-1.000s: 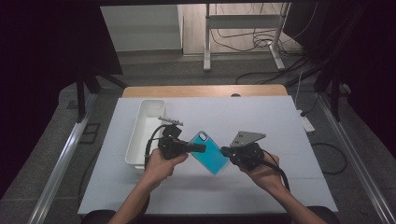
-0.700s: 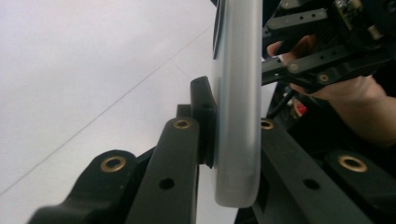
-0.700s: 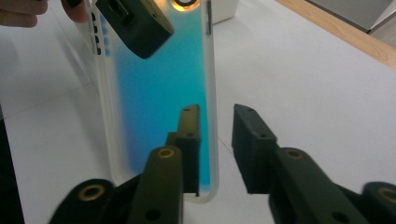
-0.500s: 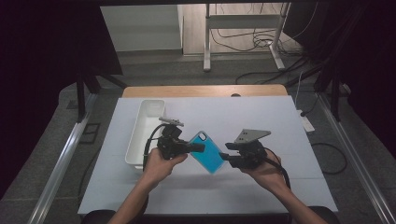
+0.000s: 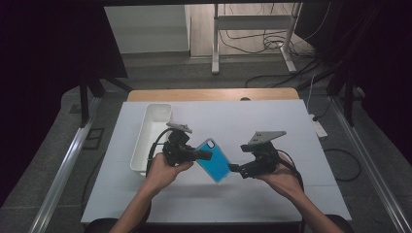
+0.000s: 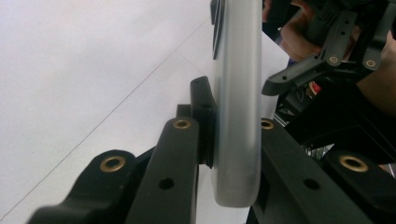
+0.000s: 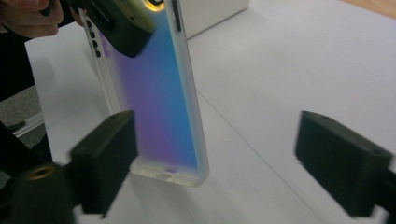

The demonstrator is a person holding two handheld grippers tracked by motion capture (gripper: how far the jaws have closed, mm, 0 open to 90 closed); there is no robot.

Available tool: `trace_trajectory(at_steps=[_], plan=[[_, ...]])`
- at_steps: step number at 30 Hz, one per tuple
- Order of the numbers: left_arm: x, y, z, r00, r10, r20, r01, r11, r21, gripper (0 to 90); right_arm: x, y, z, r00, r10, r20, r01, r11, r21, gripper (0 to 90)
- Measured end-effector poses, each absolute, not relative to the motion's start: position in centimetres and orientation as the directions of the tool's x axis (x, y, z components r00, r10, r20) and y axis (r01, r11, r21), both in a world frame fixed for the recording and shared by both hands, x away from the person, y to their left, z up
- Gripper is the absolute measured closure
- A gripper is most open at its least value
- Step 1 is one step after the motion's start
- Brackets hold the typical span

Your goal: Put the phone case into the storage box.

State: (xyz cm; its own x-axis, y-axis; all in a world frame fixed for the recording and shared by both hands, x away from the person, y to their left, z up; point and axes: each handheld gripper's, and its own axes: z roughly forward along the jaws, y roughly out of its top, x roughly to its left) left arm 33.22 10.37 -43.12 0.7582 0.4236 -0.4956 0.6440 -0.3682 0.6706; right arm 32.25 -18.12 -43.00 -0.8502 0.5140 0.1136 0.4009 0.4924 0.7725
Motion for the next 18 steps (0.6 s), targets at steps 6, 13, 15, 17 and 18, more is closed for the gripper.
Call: trace_trajectory(at_steps=[6, 13, 15, 17, 18], plan=[[33.2, 10.4, -43.0, 0.781, 0.400, -0.480, 0.619, -0.396, 0.678, 85.7, 32.1, -17.7, -43.4, -0.873, 0.472, 0.126, 0.385, 0.508, 0.770, 0.0], [32.9, 10.0, -42.9, 0.824, 0.336, -0.456, 0.566, -0.447, 0.693, 85.7, 31.8, -16.9, -43.7, -0.885, 0.437, 0.158, 0.396, 0.532, 0.748, 0.0], [32.9, 9.9, -42.8, 0.827, 0.329, -0.455, 0.561, -0.451, 0.694, 85.6, 31.7, -16.8, -43.7, -0.888, 0.433, 0.158, 0.394, 0.536, 0.747, 0.0], [32.8, 9.7, -42.7, 0.839, 0.309, -0.448, 0.544, -0.464, 0.700, 85.6, 31.6, -16.5, -43.7, -0.890, 0.422, 0.172, 0.400, 0.543, 0.738, 0.2], [32.7, 9.6, -42.7, 0.843, 0.304, -0.443, 0.537, -0.468, 0.702, 85.6, 31.6, -16.4, -43.7, -0.888, 0.423, 0.179, 0.407, 0.546, 0.732, 0.9]])
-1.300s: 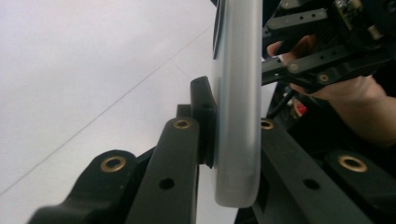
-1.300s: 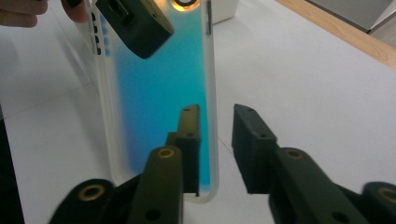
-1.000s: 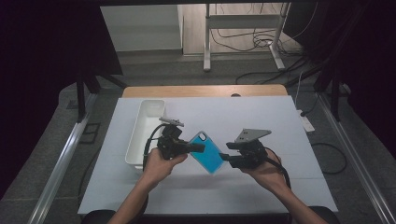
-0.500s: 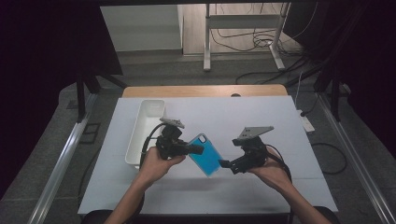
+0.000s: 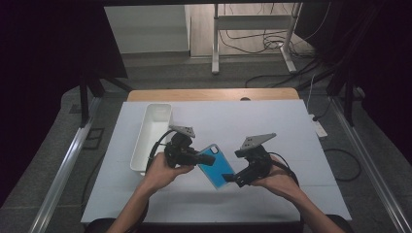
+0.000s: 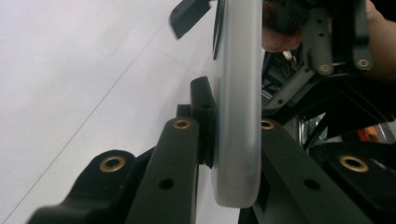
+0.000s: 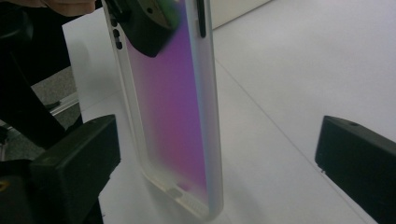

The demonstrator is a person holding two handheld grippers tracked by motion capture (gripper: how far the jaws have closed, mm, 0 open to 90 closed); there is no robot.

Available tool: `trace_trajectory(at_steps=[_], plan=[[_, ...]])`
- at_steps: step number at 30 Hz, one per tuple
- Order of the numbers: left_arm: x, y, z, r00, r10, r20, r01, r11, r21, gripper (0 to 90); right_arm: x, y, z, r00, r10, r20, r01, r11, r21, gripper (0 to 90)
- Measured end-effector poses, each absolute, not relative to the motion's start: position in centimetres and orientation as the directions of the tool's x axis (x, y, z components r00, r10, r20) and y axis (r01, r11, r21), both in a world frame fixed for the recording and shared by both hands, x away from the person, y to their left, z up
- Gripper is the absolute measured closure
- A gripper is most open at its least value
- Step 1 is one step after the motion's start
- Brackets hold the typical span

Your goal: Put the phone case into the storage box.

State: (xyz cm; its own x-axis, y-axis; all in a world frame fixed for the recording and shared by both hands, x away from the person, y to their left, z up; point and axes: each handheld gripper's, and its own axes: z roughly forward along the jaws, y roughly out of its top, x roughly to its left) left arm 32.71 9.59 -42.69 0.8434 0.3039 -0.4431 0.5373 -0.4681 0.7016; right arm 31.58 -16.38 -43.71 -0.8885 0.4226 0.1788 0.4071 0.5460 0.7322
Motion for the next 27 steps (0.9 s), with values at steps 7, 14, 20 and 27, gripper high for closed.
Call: trace_trajectory(at_steps=[7, 14, 20, 27], plan=[[32.49, 9.13, -42.51, 0.859, 0.268, -0.436, 0.511, -0.480, 0.713, 85.6, 31.40, -15.41, -43.94, -0.902, 0.378, 0.208, 0.407, 0.590, 0.697, 22.4], [32.20, 8.82, -42.17, 0.877, 0.217, -0.429, 0.479, -0.472, 0.740, 85.6, 31.59, -15.44, -43.87, -0.911, 0.292, 0.292, 0.411, 0.580, 0.703, 53.3], [32.15, 8.75, -42.16, 0.881, 0.197, -0.430, 0.469, -0.471, 0.747, 85.4, 31.71, -15.54, -43.79, -0.910, 0.216, 0.353, 0.412, 0.568, 0.713, 71.9], [32.30, 8.93, -42.28, 0.876, 0.189, -0.444, 0.480, -0.437, 0.761, 74.2, 31.54, -15.58, -43.45, -0.923, 0.179, 0.341, 0.379, 0.578, 0.723, 85.6]])
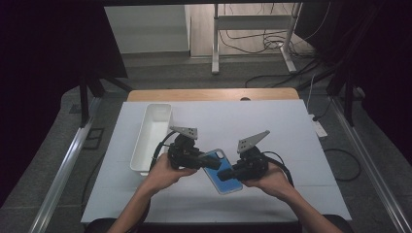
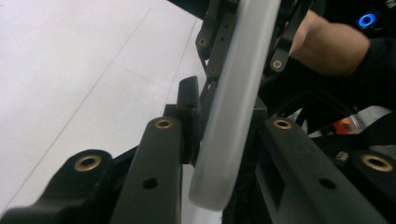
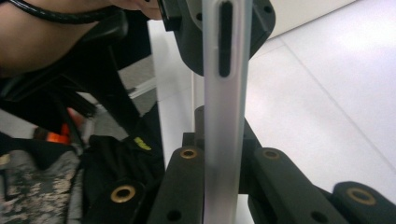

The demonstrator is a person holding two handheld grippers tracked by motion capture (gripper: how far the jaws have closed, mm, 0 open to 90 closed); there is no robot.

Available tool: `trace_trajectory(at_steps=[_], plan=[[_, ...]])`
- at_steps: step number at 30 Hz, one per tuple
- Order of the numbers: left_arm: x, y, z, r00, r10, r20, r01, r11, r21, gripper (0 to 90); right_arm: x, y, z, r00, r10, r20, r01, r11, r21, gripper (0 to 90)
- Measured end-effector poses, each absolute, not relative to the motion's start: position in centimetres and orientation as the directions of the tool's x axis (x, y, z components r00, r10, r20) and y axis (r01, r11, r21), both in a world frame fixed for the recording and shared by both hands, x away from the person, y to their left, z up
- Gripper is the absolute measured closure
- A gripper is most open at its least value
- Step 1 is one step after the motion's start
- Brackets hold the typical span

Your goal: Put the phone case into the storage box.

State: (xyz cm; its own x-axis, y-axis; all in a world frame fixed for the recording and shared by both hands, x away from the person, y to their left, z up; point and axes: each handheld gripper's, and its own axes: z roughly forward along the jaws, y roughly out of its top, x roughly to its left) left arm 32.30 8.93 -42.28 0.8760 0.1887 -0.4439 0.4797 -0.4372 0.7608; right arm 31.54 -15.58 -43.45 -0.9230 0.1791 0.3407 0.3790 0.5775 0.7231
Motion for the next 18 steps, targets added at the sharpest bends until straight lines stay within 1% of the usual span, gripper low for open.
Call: trace_trajectory(at_steps=[3, 4, 6, 8, 10, 13, 14, 15, 18], plan=[[32.2, 8.9, -42.1, 0.881, 0.218, -0.419, 0.472, -0.424, 0.773, 70.2, 31.4, -15.6, -43.2, -0.928, 0.202, 0.313, 0.371, 0.571, 0.732, 85.7], [32.1, 8.9, -42.0, 0.883, 0.242, -0.401, 0.468, -0.420, 0.777, 67.8, 31.4, -15.6, -43.2, -0.930, 0.205, 0.304, 0.366, 0.567, 0.738, 85.7], [32.0, 8.9, -41.8, 0.886, 0.276, -0.373, 0.460, -0.415, 0.785, 58.4, 31.4, -15.7, -43.0, -0.930, 0.230, 0.287, 0.367, 0.556, 0.746, 85.7], [31.8, 8.9, -41.6, 0.884, 0.308, -0.351, 0.457, -0.412, 0.789, 52.6, 31.3, -15.9, -42.8, -0.933, 0.245, 0.264, 0.358, 0.545, 0.758, 85.7], [31.7, 8.8, -41.5, 0.884, 0.335, -0.327, 0.449, -0.410, 0.794, 42.0, 31.3, -16.1, -42.7, -0.936, 0.268, 0.226, 0.340, 0.533, 0.775, 85.6], [31.5, 8.6, -41.3, 0.875, 0.387, -0.290, 0.443, -0.401, 0.802, 30.3, 31.2, -16.3, -42.5, -0.936, 0.293, 0.194, 0.326, 0.521, 0.789, 85.6], [31.5, 8.6, -41.3, 0.875, 0.387, -0.290, 0.443, -0.401, 0.802, 26.5, 31.2, -16.3, -42.5, -0.936, 0.293, 0.194, 0.326, 0.521, 0.789, 85.6], [31.5, 8.6, -41.2, 0.872, 0.402, -0.281, 0.443, -0.401, 0.802, 26.5, 31.2, -16.3, -42.5, -0.936, 0.298, 0.186, 0.323, 0.519, 0.792, 85.5], [31.4, 8.5, -41.1, 0.858, 0.450, -0.249, 0.444, -0.402, 0.801, 16.0, 31.0, -16.4, -42.3, -0.934, 0.322, 0.151, 0.307, 0.515, 0.800, 85.5]])
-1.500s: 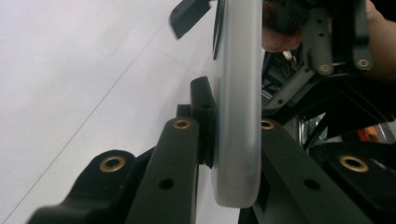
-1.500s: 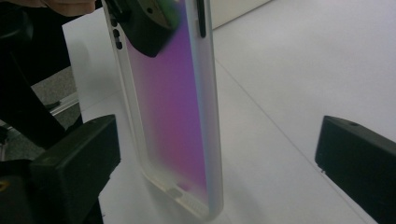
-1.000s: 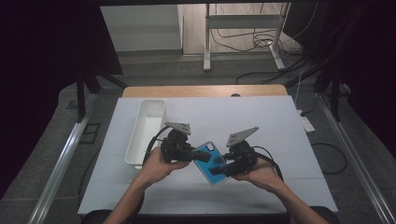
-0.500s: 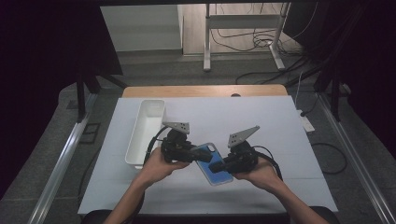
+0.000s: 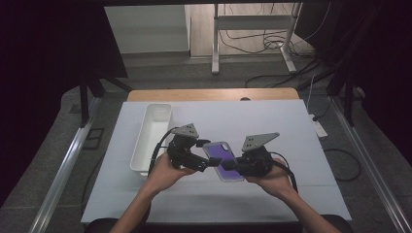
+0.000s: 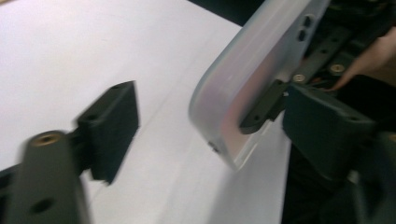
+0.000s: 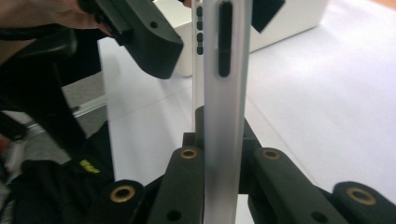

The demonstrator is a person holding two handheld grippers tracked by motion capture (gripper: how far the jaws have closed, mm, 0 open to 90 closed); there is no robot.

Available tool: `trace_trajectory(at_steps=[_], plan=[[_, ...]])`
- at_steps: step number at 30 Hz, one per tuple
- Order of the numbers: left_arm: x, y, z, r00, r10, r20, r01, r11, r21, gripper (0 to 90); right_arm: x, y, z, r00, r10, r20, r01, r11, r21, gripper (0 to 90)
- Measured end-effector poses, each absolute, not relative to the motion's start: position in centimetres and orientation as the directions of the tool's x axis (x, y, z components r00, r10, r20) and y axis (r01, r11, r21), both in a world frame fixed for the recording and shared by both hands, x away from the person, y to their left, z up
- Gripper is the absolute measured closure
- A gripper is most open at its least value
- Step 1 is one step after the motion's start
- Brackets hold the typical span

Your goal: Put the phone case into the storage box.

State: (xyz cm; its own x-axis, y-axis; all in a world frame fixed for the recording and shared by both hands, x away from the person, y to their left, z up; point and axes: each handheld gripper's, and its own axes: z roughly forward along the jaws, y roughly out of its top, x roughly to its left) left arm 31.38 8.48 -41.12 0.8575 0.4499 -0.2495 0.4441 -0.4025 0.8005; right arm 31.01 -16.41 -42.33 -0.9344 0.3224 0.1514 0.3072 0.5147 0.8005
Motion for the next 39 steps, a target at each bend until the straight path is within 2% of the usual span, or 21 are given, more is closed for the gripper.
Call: trace_trajectory(at_steps=[3, 9, 17, 21, 24, 27, 31, 32, 39], plan=[[31.37, 8.49, -41.12, 0.836, 0.495, -0.236, 0.459, -0.395, 0.796, 8.3, 30.87, -16.51, -42.24, -0.927, 0.354, 0.125, 0.301, 0.502, 0.811, 85.5], [31.54, 8.87, -41.18, 0.793, 0.554, -0.254, 0.503, -0.359, 0.786, 2.1, 30.77, -16.76, -42.06, -0.905, 0.415, 0.094, 0.308, 0.486, 0.818, 85.5], [31.69, 9.10, -41.49, 0.773, 0.581, -0.254, 0.520, -0.353, 0.778, 0.5, 30.87, -17.08, -41.99, -0.885, 0.457, 0.087, 0.321, 0.465, 0.825, 85.5], [31.64, 8.96, -41.65, 0.760, 0.606, -0.236, 0.527, -0.362, 0.769, 3.6, 30.88, -17.14, -42.01, -0.881, 0.465, 0.085, 0.322, 0.460, 0.828, 85.5], [31.54, 8.92, -41.70, 0.771, 0.588, -0.244, 0.526, -0.371, 0.765, 12.8, 30.87, -17.15, -41.98, -0.879, 0.471, 0.081, 0.320, 0.454, 0.831, 85.4], [31.44, 8.82, -41.67, 0.786, 0.558, -0.266, 0.526, -0.378, 0.762, 28.2, 30.84, -17.16, -41.96, -0.876, 0.477, 0.078, 0.319, 0.450, 0.834, 85.5], [31.29, 8.58, -41.59, 0.789, 0.551, -0.271, 0.527, -0.381, 0.760, 42.5, 30.77, -17.06, -41.98, -0.875, 0.478, 0.078, 0.320, 0.449, 0.834, 85.4], [31.27, 8.56, -41.58, 0.790, 0.549, -0.273, 0.528, -0.380, 0.760, 49.6, 30.73, -17.00, -42.00, -0.875, 0.478, 0.077, 0.319, 0.450, 0.834, 85.4], [31.12, 8.44, -41.43, 0.796, 0.532, -0.290, 0.531, -0.380, 0.758, 66.1, 30.43, -16.53, -42.07, -0.878, 0.476, 0.054, 0.303, 0.464, 0.833, 85.5]])
